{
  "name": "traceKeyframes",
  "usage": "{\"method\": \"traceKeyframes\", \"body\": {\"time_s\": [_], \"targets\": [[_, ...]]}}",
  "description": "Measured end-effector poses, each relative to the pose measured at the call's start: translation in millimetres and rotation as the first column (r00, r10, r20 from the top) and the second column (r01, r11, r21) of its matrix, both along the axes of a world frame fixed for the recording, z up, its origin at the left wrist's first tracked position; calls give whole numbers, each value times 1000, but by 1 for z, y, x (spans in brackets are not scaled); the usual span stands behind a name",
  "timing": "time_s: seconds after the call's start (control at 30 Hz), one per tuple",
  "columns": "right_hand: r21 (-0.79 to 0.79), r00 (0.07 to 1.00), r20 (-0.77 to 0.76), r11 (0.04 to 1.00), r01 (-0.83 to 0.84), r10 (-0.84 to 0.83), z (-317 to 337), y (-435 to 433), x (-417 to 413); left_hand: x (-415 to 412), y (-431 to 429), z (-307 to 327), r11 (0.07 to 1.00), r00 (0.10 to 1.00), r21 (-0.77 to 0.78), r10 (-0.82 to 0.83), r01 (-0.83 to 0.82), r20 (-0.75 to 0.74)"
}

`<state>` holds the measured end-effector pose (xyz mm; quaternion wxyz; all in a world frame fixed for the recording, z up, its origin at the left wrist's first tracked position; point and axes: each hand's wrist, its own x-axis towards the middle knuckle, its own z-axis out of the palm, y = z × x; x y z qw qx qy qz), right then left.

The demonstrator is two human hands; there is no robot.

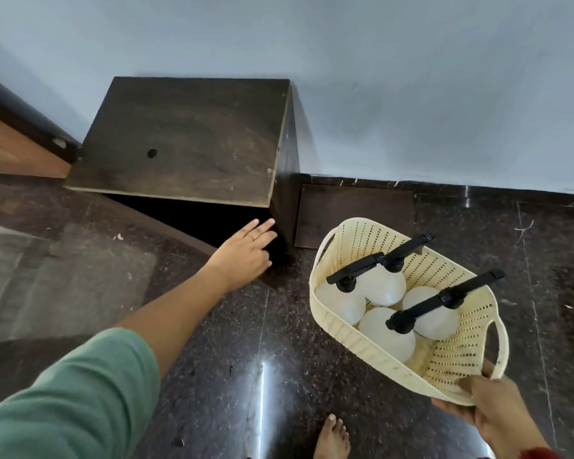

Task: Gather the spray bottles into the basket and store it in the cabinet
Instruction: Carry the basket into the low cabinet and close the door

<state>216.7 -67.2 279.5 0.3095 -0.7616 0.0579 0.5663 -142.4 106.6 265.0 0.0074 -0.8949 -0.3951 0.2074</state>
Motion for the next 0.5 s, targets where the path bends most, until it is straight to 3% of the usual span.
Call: {"method": "traceKeyframes", "body": {"time_s": [0.1,0.2,0.37,0.5], "targets": [[-10,999,13,999,-43,43,-2,4,-10,-14,-23,-5,981,992,-152,128,-125,14],[-9,996,30,996,-87,87,-2,10,-27,-28,-38,-9,917,955,-266,288,-298,-78],[28,984,37,985,-173,172,3,8,-69,-56,-72,-12,781,824,-306,431,-545,-368],[28,975,27,975,-220,220,4,1,-117,-114,-102,-15,692,713,-267,503,-671,-488]]}}
